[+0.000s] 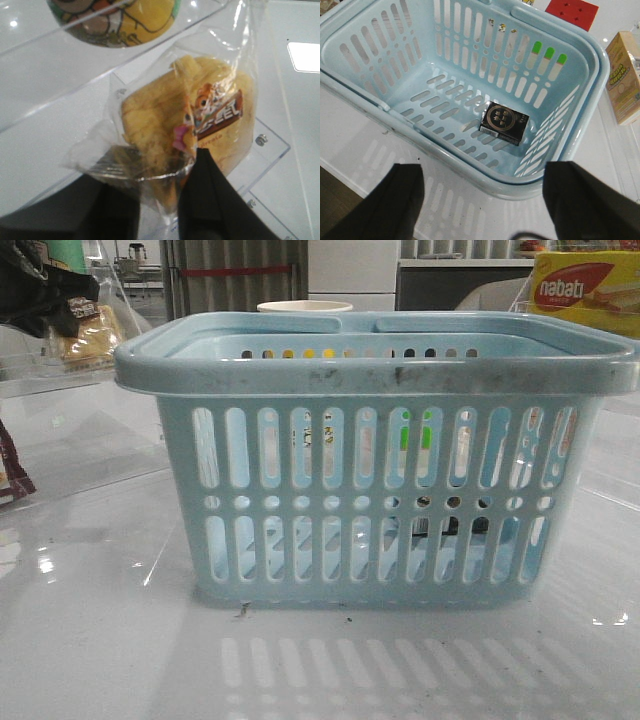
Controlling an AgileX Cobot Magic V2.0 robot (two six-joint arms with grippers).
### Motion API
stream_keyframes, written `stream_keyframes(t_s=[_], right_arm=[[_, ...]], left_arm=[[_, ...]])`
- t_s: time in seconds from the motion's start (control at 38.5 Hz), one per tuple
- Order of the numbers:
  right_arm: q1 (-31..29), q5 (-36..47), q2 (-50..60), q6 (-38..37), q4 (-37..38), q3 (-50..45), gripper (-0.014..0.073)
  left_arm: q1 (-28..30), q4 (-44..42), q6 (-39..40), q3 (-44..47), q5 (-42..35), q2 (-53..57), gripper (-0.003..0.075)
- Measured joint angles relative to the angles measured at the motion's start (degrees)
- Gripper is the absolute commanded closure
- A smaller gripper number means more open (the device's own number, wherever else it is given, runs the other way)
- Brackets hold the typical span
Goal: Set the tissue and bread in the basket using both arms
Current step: 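Grasp the bagged bread roll on the shelf with the left gripper, then carry the bread roll over the basket and drop it inside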
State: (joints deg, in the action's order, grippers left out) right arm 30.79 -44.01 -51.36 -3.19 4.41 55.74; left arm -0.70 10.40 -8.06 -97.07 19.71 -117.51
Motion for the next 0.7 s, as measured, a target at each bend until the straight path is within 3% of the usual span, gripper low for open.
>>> stream_keyframes(t_s=[0.1, 0.7], right_arm=[[0.00, 0.00, 0.00, 0.00, 0.00, 0.00, -0.0001], [0.00, 0.00, 0.00, 0.00, 0.00, 0.00, -0.0001]], left_arm=[[0.00, 0.10, 0.00, 0.00, 1.94, 1.14, 0.0631], [-1.91, -0.10, -0.49, 0.00, 15.65, 21.10, 0.0629]])
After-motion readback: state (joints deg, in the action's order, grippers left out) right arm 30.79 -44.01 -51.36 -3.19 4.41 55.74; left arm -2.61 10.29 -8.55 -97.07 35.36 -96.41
